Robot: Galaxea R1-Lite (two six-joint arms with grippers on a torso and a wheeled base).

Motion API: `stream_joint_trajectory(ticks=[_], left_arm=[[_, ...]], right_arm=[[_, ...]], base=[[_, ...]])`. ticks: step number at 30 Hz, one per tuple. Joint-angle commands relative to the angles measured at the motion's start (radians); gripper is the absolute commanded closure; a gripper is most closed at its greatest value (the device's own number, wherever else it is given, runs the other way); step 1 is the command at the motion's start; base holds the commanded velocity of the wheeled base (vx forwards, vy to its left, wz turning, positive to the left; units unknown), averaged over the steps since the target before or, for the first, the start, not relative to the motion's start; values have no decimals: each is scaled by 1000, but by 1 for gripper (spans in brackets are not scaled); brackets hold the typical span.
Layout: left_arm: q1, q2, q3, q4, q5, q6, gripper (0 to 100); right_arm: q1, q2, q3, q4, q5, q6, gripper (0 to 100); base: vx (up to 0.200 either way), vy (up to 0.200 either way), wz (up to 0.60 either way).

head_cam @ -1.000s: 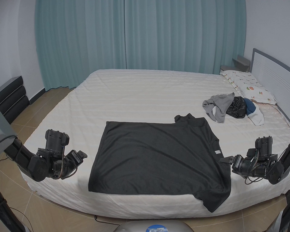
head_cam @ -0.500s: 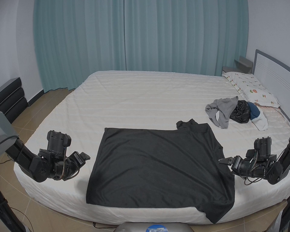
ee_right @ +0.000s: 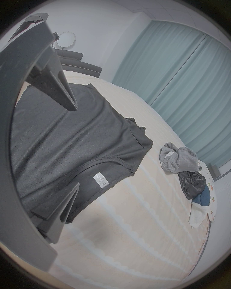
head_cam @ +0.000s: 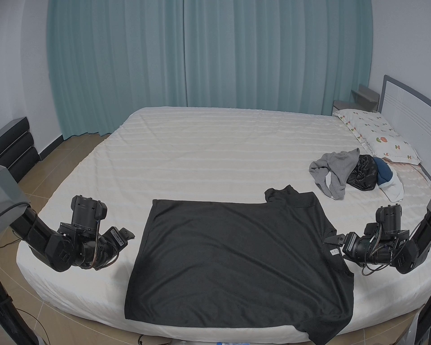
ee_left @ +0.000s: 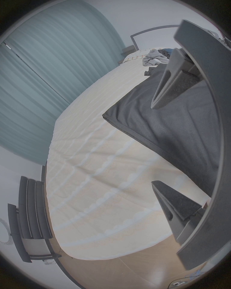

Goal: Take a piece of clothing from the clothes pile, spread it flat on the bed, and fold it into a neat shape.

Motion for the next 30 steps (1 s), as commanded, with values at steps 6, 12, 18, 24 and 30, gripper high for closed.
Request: stream_joint_trajectory(ticks=[6, 12, 18, 24, 30], left_arm=[[-28, 4, -9, -2, -1, -61, 0], [-32, 1, -9, -2, -24, -75, 0], [-32, 2, -22, -5, -50, -121, 0], [-32, 8, -28, -5, -55, -121, 0], [-32, 18, -28, -5, -55, -121, 0]], right_arm=[[10, 63, -89, 0, 30, 0, 0], [11, 185, -312, 29, -13, -8, 0], [36, 313, -562, 138, -26, -8, 0], [37, 435, -789, 276, -30, -6, 0], [17, 537, -995, 345, -56, -8, 0]], base=[[0, 0, 0], [0, 0, 0], [0, 0, 0], [0, 0, 0], [0, 0, 0]])
